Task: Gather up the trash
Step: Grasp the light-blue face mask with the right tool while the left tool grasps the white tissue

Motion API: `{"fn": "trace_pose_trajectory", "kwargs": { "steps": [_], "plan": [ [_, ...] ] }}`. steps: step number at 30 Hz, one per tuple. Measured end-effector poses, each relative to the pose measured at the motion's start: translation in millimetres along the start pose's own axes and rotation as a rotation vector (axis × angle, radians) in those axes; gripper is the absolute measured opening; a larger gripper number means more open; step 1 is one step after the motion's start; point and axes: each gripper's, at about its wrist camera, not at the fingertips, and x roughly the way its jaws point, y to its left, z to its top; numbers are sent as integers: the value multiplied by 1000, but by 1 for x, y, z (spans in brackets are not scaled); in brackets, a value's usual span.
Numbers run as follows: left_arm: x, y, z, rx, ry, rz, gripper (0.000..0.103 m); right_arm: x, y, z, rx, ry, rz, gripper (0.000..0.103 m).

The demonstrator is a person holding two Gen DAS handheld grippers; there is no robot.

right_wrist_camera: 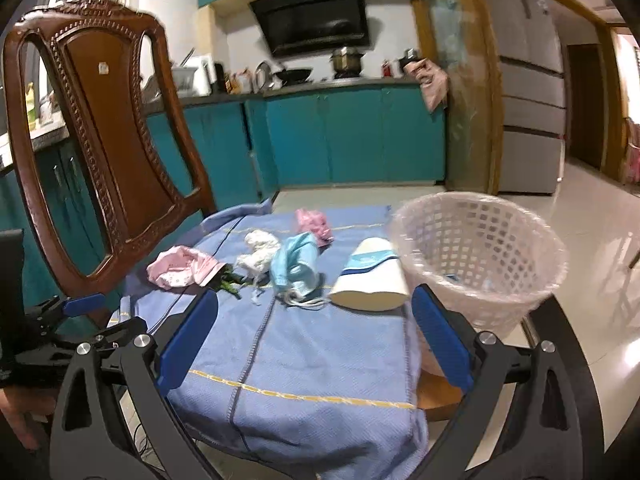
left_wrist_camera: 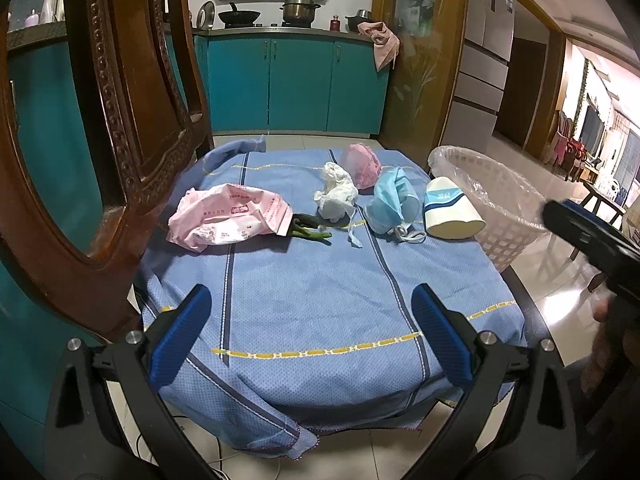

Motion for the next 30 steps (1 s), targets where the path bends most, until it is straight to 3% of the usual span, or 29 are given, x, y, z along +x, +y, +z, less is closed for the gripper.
{"fn": "trace_pose_trajectory", "kwargs": {
  "steps": [7, 12, 13, 15, 16, 17, 19, 23, 26, 30],
  "plan": [
    [2, 2, 0, -5, -1, 15, 100, 101, 20, 30, -51, 160, 15, 95],
    [6, 6, 0, -13, 5, 26, 100, 169, 29, 30, -113, 261, -48, 95],
    [6, 7, 0, -15, 4, 26, 100, 182, 27, 28, -103, 289, -54, 91],
    [6, 8, 2, -16, 0, 25, 100, 201, 24, 23, -88, 345, -53, 67],
    [7, 7, 3, -12, -5, 25, 100, 210, 20, 20, -72, 392, -42, 39],
    [9, 7, 5, -7, -8, 25, 100, 212, 14, 19, -38, 409, -24, 24],
    [16, 6, 13, 3, -11, 23, 100, 201, 6, 26, 11, 389, 16, 15],
    [42, -5, 40, 30, -6, -25, 100, 139, -10, 48, 109, 234, 102, 13],
    [72, -25, 63, 90, 10, -44, 100, 92, -26, 50, 157, 116, 120, 13],
    [120, -49, 84, 186, 54, -35, 99, 56, -45, 40, 212, 50, 117, 13]
  ]
}}
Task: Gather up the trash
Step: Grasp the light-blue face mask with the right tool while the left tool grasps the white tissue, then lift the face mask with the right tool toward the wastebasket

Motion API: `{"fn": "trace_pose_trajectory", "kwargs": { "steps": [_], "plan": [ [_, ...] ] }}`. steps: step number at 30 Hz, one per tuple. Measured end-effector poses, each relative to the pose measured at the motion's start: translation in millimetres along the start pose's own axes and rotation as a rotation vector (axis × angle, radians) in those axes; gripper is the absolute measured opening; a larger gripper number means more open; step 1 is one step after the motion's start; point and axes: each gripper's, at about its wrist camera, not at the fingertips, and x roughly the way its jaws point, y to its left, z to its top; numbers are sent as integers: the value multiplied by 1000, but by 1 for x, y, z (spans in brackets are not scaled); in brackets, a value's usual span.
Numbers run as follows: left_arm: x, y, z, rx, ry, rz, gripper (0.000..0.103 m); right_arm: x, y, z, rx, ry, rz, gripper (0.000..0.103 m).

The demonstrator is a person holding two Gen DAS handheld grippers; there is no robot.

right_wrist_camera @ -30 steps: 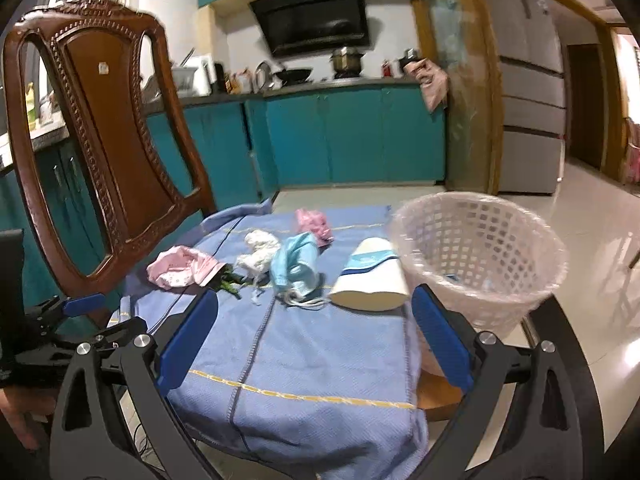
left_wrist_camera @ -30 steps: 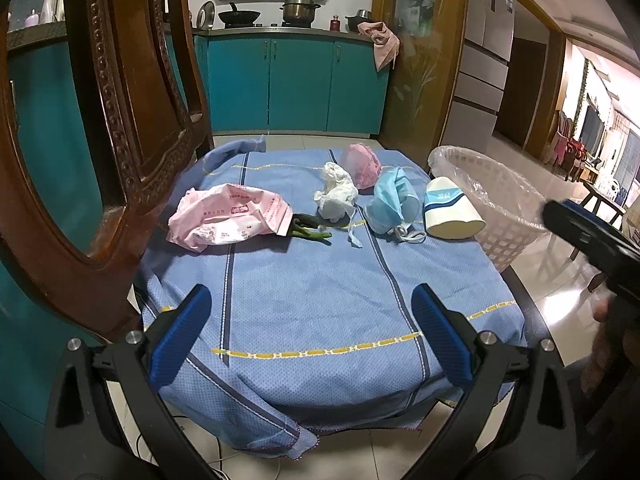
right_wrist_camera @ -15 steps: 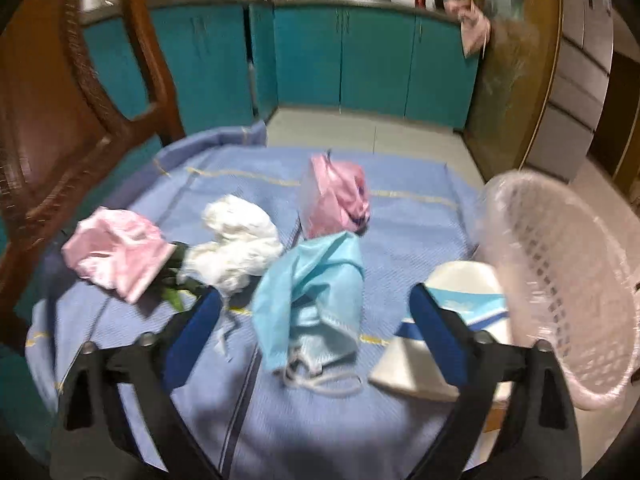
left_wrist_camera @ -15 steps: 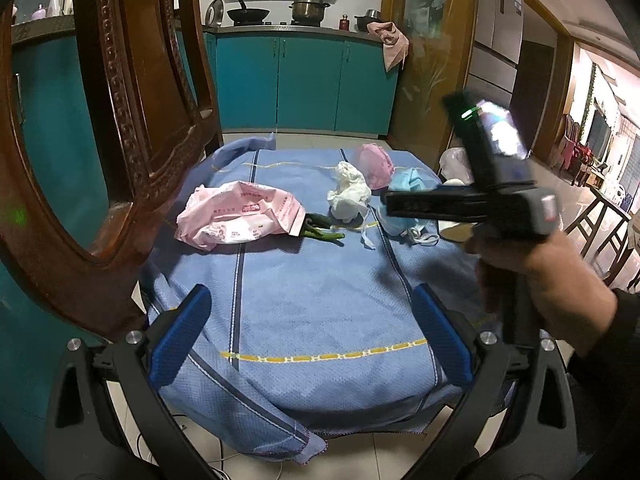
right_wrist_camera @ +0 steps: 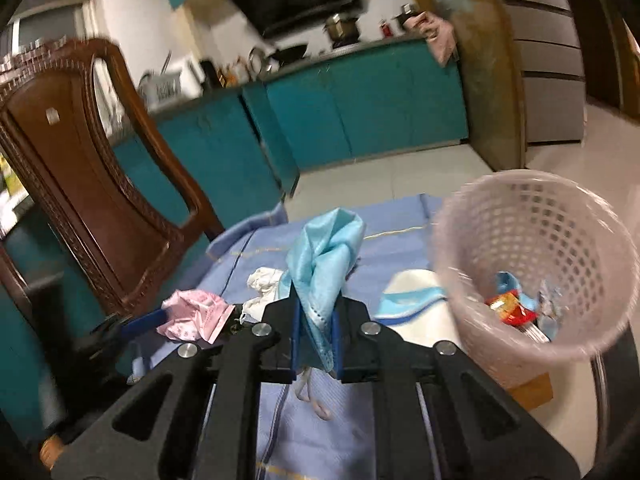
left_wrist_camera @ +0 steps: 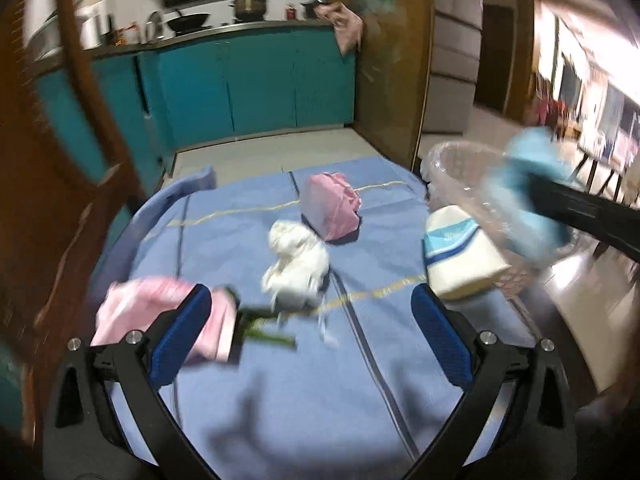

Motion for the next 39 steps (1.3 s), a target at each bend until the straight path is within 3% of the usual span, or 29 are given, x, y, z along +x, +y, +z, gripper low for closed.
{"fn": "trace_pose_trajectory", "kwargs": {
  "steps": [2, 6, 8, 10, 12, 17, 21, 23, 28, 39],
  "plan": [
    [33, -4, 12, 23, 62, 4, 96, -11, -7, -8, 16, -6, 3, 13],
    [82, 3, 22, -21, 175, -7, 77, -15, -7, -16, 8, 17, 4, 13],
    [103, 5, 23, -34, 240, -12, 60, -14, -3, -13, -4, 14, 6, 13],
    [109, 7, 23, -42, 253, 14, 33, -13, -2, -14, -8, 18, 9, 13],
    [98, 11, 25, -77, 237, -19, 30, -10, -2, -13, -11, 27, 17, 13],
    [-2, 21, 17, -110, 40, -78, 30, -16, 5, -14, -57, 13, 20, 13],
    [-85, 32, -23, -151, -98, -52, 31, -21, 15, -25, -111, 23, 24, 13],
    [-104, 34, -43, -164, -128, -23, 32, -28, 22, -34, -140, 25, 19, 13],
    [-110, 47, -76, -225, -85, 0, 33, -41, 34, -51, -184, 11, -13, 13],
    [-103, 42, -78, -209, -61, -3, 33, -34, 41, -58, -209, 27, -32, 13]
  ]
}}
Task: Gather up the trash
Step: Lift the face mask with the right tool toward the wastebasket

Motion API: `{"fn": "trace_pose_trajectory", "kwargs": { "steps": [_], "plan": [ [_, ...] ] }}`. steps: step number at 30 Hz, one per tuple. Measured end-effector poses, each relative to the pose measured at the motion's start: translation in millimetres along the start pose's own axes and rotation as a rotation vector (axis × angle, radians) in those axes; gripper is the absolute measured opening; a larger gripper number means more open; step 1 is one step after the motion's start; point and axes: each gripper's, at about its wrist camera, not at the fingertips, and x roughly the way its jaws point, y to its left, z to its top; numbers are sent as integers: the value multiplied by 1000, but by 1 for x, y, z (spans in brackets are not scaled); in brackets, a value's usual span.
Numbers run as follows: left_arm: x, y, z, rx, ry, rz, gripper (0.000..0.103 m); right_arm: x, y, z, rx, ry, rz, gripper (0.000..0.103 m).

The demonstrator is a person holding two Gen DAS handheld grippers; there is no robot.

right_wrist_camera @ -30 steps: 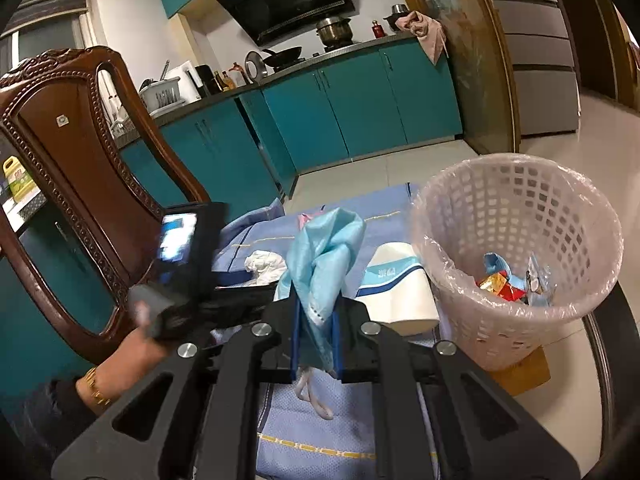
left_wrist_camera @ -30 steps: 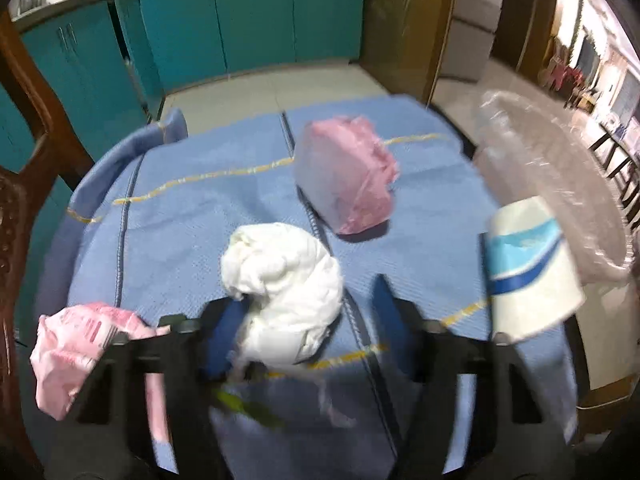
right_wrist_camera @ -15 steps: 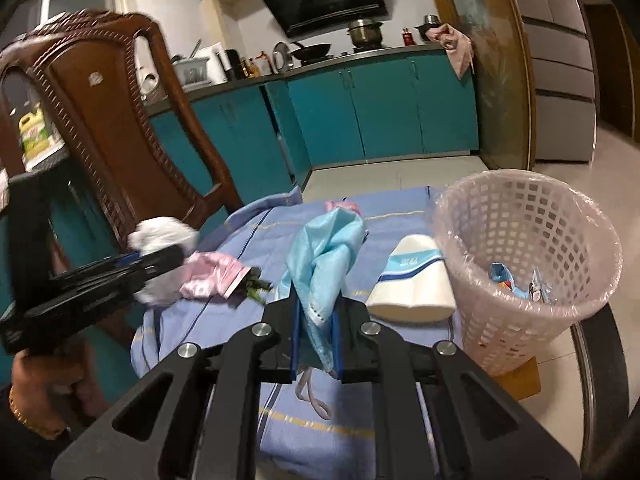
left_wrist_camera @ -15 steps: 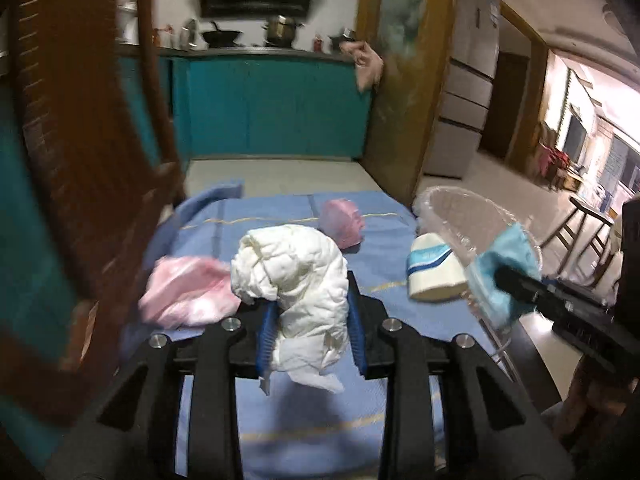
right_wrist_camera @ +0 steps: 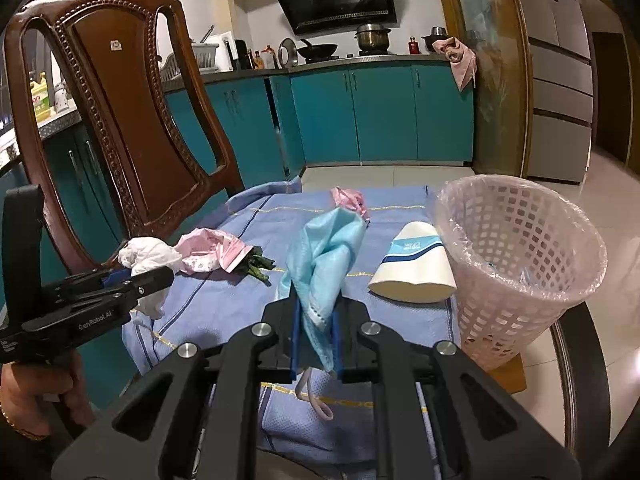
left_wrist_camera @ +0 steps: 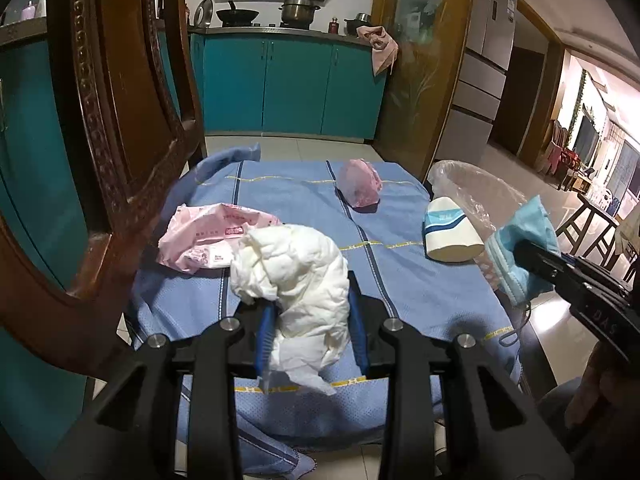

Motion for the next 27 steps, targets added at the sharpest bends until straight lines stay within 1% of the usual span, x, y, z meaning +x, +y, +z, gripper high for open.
{"fn": "trace_pose_trajectory", "kwargs": {
  "steps": [20, 22, 23, 26, 27],
  "plan": [
    [7, -2, -1, 4, 11, 7, 34, 3, 1, 3, -2, 7, 4, 13],
    [6, -1, 0, 1, 7, 8, 34, -1, -5, 7, 14, -22, 2, 13],
    [6, -1, 0, -1, 4, 8, 34, -6, -12, 14, 33, -51, -3, 13],
    [6, 1, 0, -6, -2, 1, 34, -24, -45, 40, 100, -168, -76, 13],
    [7, 1, 0, -6, -3, 3, 34, -29, -61, 52, 130, -207, -115, 13]
  ]
}}
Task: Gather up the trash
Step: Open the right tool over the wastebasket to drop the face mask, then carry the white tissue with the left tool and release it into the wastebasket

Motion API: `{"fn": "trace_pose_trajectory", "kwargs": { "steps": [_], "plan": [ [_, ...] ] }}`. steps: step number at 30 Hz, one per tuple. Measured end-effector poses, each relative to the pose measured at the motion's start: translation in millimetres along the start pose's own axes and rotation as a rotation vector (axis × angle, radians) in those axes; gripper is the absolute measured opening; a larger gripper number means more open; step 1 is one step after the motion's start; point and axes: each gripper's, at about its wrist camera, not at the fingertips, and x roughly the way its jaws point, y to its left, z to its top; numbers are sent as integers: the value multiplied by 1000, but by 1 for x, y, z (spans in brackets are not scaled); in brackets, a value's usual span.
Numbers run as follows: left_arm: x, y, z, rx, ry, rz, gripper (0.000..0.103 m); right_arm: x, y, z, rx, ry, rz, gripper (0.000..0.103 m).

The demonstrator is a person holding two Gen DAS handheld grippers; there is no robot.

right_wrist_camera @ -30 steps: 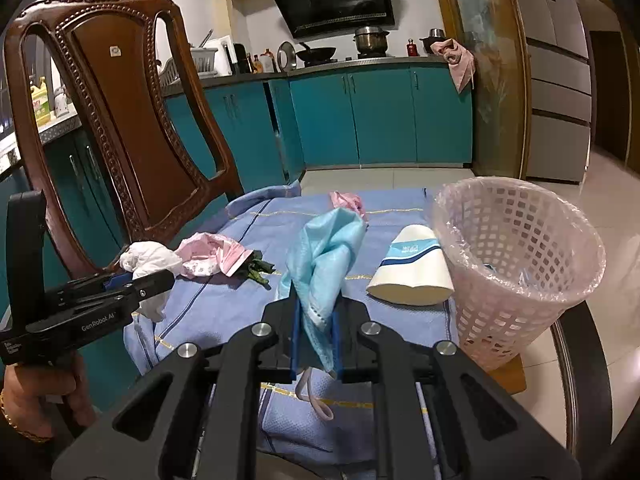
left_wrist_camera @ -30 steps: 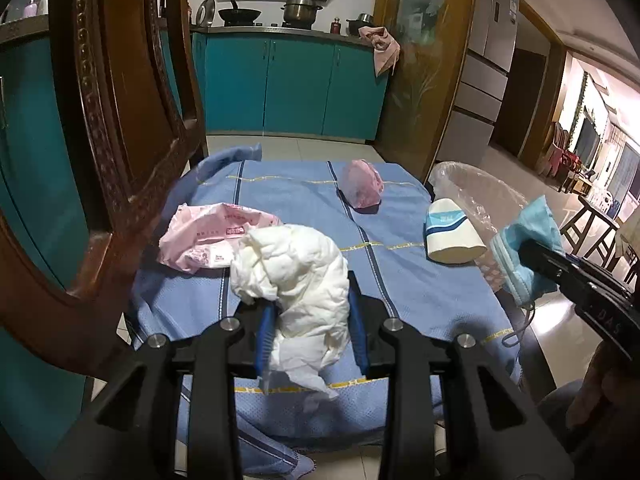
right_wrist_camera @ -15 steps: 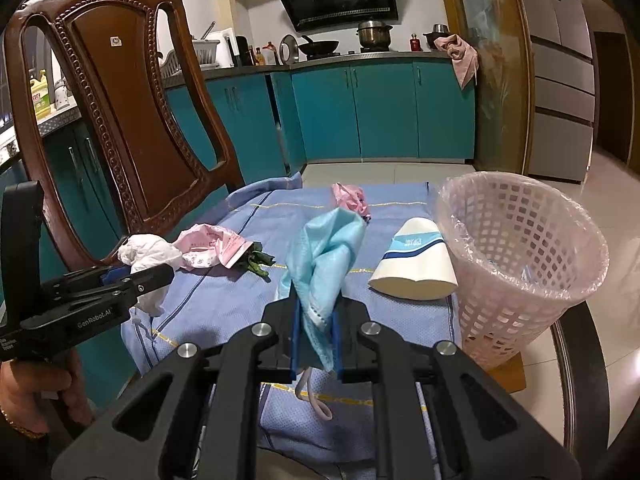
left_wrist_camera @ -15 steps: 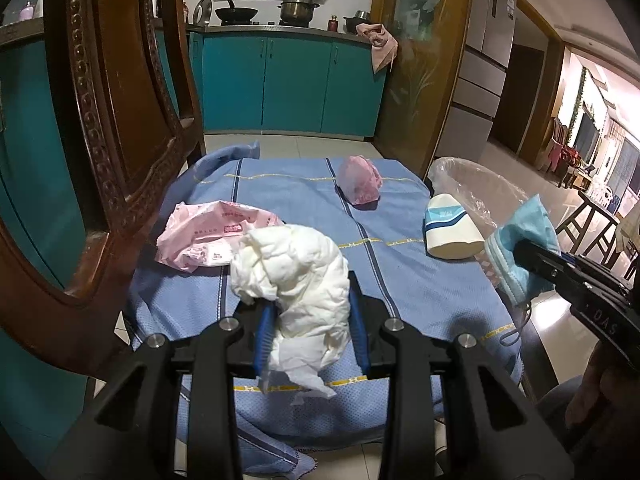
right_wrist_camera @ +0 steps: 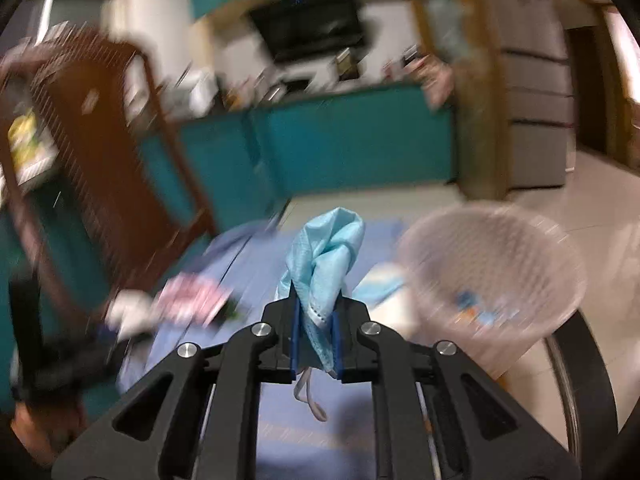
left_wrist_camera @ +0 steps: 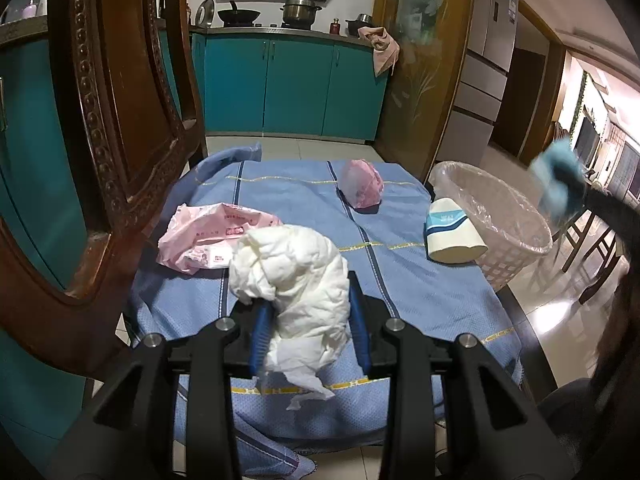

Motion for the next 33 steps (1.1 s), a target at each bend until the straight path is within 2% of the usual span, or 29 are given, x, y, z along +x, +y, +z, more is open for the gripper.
{"fn": "trace_pose_trajectory", "kwargs": {
  "steps": [3, 6, 7, 8, 10, 12, 13, 15, 17, 19, 21, 23, 24, 26, 30, 32, 33],
  "plan": [
    [2, 0, 0, 1, 2, 5, 34, 12, -34, 26, 19, -66, -126, 13],
    [3, -2, -1, 6, 4, 8, 34, 40, -72, 34, 86, -61, -192, 14],
    [4, -2, -1, 9, 5, 9, 34, 50, -81, 33, 96, -58, -213, 19],
    [4, -2, -1, 11, 6, 10, 34, 63, -92, 28, 104, -39, -240, 33],
    [4, -2, -1, 9, 7, 9, 34, 86, -108, 15, 136, 36, -269, 56],
    [5, -2, 0, 11, 9, 10, 34, 94, -117, 5, 189, 119, -257, 56],
    [5, -2, 0, 12, 10, 11, 34, 85, -115, 4, 205, 114, -238, 56],
    [6, -3, 0, 16, 14, 12, 34, 52, -103, 4, 219, 25, -212, 67],
    [8, -5, -1, 21, 21, 8, 34, 14, -87, 1, 233, -87, -216, 91],
    [8, -10, -1, 30, 19, -7, 34, -15, -75, -8, 243, -152, -214, 99],
    [9, -20, 3, 47, 16, -28, 34, -37, -64, -22, 252, -161, -196, 100],
    [10, -35, 13, 47, 12, -79, 34, -53, -61, -32, 282, -164, -176, 100],
    [12, -43, 18, 54, 8, -96, 34, -64, -62, -37, 303, -191, -170, 100],
    [19, -75, 38, 103, -2, -139, 34, -79, -67, -41, 326, -238, -188, 100],
    [33, -141, 87, 152, -37, -280, 34, -92, -81, -44, 399, -310, -229, 100],
    [41, -181, 116, 175, -72, -343, 36, -91, -90, -44, 419, -309, -235, 100],
    [46, -198, 128, 191, -80, -370, 40, -89, -90, -44, 418, -306, -240, 100]
  ]
}}
